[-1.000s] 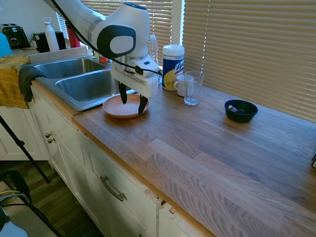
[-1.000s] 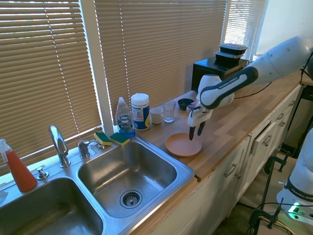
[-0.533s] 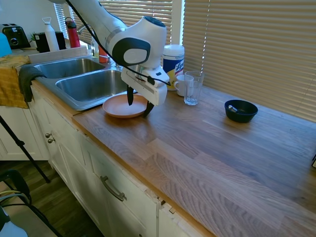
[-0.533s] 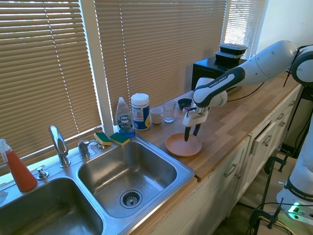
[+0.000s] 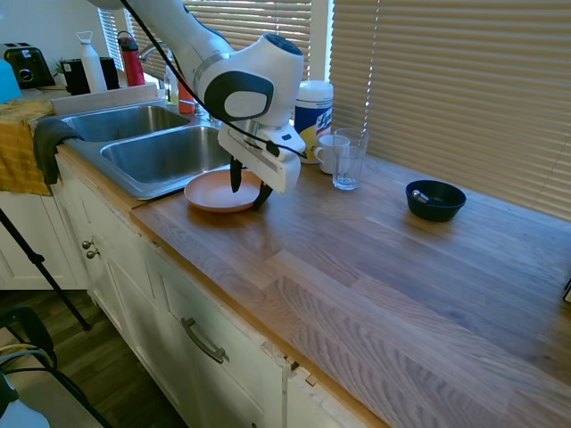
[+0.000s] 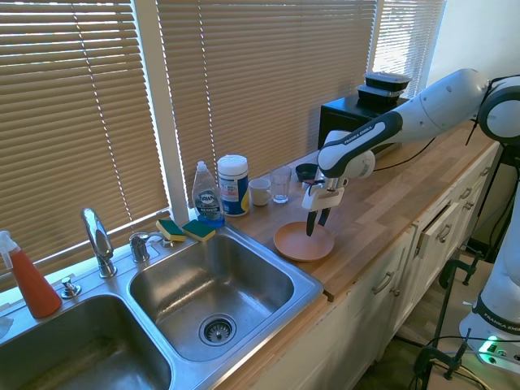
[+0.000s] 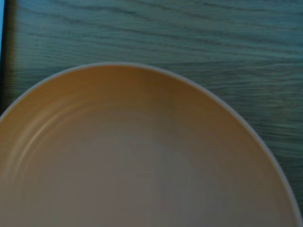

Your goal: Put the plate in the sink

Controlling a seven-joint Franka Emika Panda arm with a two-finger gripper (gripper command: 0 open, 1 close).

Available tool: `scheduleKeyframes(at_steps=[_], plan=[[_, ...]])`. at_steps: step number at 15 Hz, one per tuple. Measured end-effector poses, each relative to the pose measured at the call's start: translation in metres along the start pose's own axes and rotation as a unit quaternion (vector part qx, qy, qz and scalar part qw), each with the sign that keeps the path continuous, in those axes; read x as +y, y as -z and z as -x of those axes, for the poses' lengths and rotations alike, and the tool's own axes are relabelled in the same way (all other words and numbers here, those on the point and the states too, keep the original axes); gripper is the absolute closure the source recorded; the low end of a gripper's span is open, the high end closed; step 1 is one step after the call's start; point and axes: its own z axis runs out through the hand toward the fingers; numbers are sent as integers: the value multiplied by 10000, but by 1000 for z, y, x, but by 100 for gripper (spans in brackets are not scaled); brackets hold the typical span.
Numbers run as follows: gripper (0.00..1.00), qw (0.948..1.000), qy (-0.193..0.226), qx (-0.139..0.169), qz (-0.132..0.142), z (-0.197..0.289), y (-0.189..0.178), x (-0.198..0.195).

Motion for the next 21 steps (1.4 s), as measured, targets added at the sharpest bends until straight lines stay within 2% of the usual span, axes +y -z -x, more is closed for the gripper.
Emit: scheduleKeyframes(at_steps=[12,21], plan=[[100,9997,40,-147,-197,-8,-7,5],[100,9971,412,-399,-508,-3,4,6]])
